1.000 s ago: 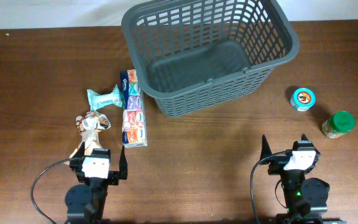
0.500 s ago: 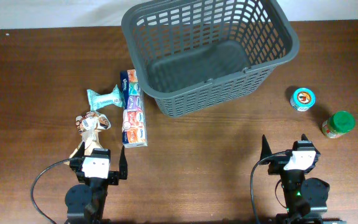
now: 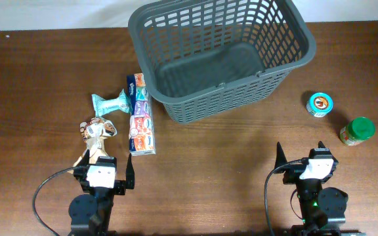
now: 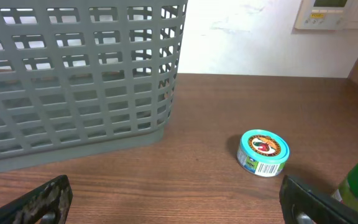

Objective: Pack container

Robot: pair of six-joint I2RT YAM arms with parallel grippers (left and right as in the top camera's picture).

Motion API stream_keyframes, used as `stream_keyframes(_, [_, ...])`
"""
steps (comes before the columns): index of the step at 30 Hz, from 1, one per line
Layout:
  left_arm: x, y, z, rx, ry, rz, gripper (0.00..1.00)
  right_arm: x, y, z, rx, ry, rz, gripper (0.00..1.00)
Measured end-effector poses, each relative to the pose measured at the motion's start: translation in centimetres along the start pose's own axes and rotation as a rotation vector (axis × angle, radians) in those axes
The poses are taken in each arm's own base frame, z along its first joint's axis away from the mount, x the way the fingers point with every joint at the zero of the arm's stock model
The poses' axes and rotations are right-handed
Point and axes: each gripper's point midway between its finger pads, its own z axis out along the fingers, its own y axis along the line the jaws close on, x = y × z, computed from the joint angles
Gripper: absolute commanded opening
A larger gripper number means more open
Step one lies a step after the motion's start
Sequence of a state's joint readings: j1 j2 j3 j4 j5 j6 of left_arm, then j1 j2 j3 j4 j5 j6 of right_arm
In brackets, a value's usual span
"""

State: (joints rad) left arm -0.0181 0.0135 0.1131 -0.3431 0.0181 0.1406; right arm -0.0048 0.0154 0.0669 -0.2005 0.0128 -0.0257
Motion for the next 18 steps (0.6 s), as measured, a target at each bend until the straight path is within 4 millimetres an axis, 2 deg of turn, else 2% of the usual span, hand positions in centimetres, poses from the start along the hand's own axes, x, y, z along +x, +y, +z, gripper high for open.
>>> stream_keyframes(6, [0.0, -0.1, 0.0, 0.006, -0.001, -0.003, 0.99, 0.0, 0.0, 0.0, 0.0, 0.0, -0.001, 0.99])
stream_keyframes(9, [-0.2, -1.2, 0.0, 0.072, -0.01, -0.01, 0.99, 0.0, 0.0, 0.0, 0.0, 0.0, 0.0, 0.99])
stream_keyframes(13, [-0.6, -4.1, -0.5, 0.244, -0.031, -0.044, 0.99, 0.0, 0.2, 0.0, -0.012, 0.0, 0.0, 0.99])
stream_keyframes(18, [-1.4, -8.7, -2.4, 0.535, -0.057, -0.093, 0.99, 0.0, 0.9, 0.0, -0.055, -0.002, 0.001, 0.99])
